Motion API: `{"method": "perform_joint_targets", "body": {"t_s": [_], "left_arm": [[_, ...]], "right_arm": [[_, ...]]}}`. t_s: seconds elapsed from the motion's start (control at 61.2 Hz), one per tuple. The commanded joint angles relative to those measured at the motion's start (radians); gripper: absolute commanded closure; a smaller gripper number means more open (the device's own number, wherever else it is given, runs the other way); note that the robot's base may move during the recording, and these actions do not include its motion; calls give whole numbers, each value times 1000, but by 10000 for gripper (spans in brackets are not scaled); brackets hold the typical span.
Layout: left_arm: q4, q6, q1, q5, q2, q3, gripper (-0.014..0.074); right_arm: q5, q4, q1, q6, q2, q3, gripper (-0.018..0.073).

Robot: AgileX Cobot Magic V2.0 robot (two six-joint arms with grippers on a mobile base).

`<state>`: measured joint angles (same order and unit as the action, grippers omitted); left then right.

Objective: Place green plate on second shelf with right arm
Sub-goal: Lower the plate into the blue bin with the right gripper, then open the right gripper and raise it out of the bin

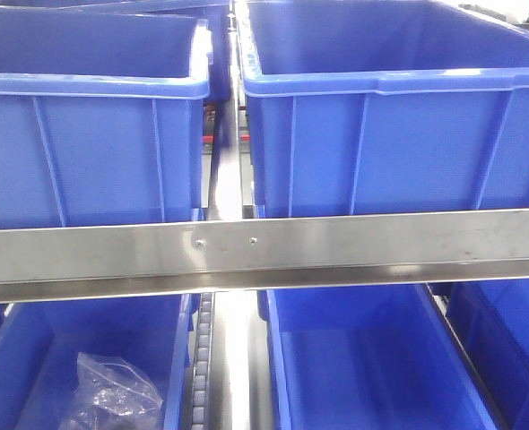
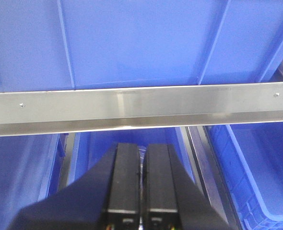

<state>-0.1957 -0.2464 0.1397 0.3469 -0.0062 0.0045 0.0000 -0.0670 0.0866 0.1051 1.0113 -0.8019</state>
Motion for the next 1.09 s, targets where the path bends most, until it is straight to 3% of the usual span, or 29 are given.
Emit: {"method": "perform_joint_targets", "body": {"t_s": [0.0, 0.131, 0.294, 1.078], "left_arm": [[-4, 1, 7, -68, -22, 32, 472], [-4, 1, 7, -68, -22, 32, 472], [-4, 1, 7, -68, -22, 32, 472], [-4, 1, 7, -68, -22, 32, 472]], "right_arm": [[-139, 40, -5, 0, -149, 99, 505], [-155, 74, -5, 0, -303, 263, 505], [-155, 74, -5, 0, -381, 353, 505], [-131, 74, -5, 0, -389, 368, 505]]}}
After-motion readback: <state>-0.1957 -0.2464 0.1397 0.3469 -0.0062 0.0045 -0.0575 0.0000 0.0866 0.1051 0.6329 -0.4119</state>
